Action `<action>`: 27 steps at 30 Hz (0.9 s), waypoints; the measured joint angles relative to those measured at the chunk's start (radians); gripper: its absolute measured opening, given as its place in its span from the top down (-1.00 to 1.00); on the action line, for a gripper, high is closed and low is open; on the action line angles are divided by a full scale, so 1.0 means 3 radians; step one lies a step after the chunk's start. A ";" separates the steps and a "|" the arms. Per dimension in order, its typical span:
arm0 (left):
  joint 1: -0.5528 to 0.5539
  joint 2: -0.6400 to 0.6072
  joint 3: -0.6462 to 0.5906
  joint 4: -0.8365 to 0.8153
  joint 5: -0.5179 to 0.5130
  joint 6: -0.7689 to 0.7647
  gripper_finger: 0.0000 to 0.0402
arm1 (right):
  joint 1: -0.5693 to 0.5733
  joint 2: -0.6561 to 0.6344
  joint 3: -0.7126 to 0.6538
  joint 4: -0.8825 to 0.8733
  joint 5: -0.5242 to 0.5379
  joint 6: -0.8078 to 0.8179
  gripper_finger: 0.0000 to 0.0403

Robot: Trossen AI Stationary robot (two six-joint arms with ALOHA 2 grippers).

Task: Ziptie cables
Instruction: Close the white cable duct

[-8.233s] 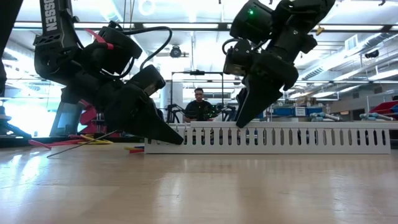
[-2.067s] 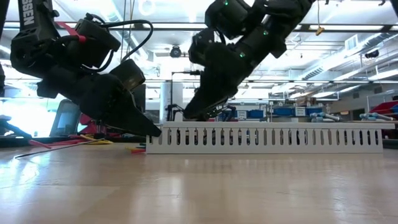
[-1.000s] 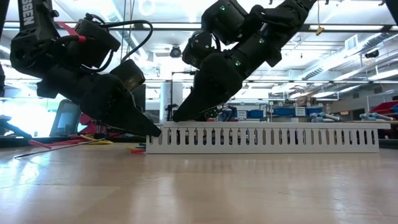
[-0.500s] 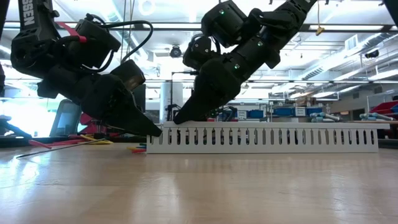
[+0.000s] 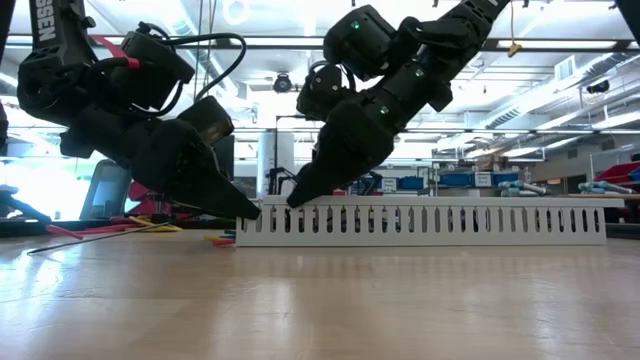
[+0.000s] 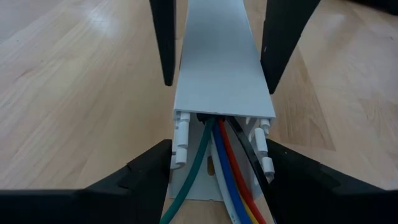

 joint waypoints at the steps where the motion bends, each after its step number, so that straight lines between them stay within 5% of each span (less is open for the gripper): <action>1: 0.0000 0.0000 0.0000 0.0000 0.0000 0.0000 -0.25 | 0.0000 0.0000 0.0000 -0.0008 0.0000 -0.0001 -0.30; 7: 0.0000 0.0000 0.0000 -0.0001 0.0004 0.0001 -0.25 | 0.0000 0.0000 0.0000 -0.0007 -0.0048 -0.0013 -0.08; 27: -0.0008 -0.0001 -0.0014 -0.0042 0.0028 0.0025 -0.25 | -0.0007 0.0258 0.0020 0.0670 -0.0236 -0.0037 -0.16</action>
